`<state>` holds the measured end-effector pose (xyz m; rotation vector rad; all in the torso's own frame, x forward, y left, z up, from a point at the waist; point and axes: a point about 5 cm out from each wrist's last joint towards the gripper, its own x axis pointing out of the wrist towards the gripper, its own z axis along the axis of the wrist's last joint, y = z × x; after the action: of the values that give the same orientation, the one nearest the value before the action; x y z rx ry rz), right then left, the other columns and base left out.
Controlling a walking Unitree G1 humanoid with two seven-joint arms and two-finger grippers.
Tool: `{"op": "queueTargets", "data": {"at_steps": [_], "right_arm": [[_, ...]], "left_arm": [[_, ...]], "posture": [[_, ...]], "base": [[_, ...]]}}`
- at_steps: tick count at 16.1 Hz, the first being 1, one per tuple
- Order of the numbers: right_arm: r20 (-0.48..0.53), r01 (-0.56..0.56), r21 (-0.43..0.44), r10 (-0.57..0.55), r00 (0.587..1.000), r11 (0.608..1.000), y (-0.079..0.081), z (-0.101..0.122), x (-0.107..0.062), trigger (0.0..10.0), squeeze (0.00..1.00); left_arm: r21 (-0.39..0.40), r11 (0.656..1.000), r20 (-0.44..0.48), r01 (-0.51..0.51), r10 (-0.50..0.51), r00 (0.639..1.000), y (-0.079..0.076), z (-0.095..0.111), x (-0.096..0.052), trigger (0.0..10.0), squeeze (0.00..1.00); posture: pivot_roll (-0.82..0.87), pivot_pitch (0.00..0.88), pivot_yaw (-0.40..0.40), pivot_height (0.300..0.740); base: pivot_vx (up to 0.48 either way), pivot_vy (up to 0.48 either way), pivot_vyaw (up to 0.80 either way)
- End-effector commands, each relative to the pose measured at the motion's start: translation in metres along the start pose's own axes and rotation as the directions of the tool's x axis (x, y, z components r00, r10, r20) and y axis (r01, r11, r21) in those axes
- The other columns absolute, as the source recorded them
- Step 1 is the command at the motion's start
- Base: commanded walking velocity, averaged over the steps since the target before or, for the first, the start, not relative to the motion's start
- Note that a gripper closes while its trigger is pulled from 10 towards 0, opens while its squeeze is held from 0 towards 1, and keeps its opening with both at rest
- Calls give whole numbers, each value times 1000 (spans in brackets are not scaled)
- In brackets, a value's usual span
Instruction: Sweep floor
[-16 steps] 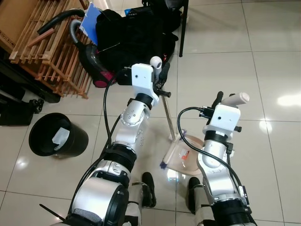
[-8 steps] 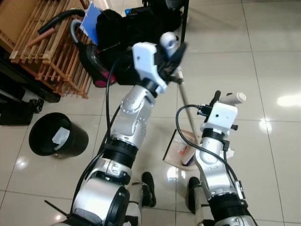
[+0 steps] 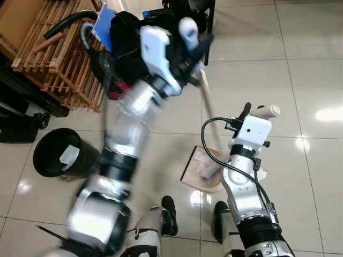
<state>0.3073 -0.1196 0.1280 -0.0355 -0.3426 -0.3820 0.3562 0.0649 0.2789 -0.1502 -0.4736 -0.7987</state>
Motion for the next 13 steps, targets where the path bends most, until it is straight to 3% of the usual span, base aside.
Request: {"op": "queueTargets", "data": {"at_steps": [1,2,3,6,7,9,11,13], "right_arm": [[-20,-14,13,14,1000,1000,1,-5,-5,10000,0],[-22,-15,13,15,1000,1000,1,-6,-6,10000,0],[-34,-18,20,19,999,1000,2,-9,-9,10000,0],[-42,-16,30,17,999,999,2,-9,-12,10000,0],[-47,-12,36,13,999,999,2,-10,-12,10000,0],[-47,-5,58,7,999,998,3,-7,-11,10000,0],[-49,2,68,1,999,998,3,-6,-12,10000,0],[-51,2,69,1,999,998,2,-6,-13,10000,0]], "left_arm": [[105,994,49,20,-25,998,9,26,-1,10000,0],[120,993,40,10,-15,999,13,26,-3,10000,0],[195,980,-11,-25,28,1000,26,13,-16,10000,0],[206,977,-39,-45,54,998,29,-8,-29,10000,0],[204,978,-62,-47,60,996,28,-18,-33,10000,0],[146,986,-171,-83,108,979,20,-63,-44,10000,0],[138,985,-200,-100,126,972,12,-82,-47,10000,0],[115,986,-198,-118,139,970,7,-88,-43,10000,0]], "posture": [[98,322,150,740],[98,322,150,740],[102,323,151,740],[96,325,153,740],[93,326,154,740],[82,337,156,740],[63,333,157,740],[62,333,158,740]], "base": [[0,0,0],[0,0,0],[0,0,0],[0,0,0],[0,0,0],[0,0,0],[0,0,0],[0,0,0]]}}
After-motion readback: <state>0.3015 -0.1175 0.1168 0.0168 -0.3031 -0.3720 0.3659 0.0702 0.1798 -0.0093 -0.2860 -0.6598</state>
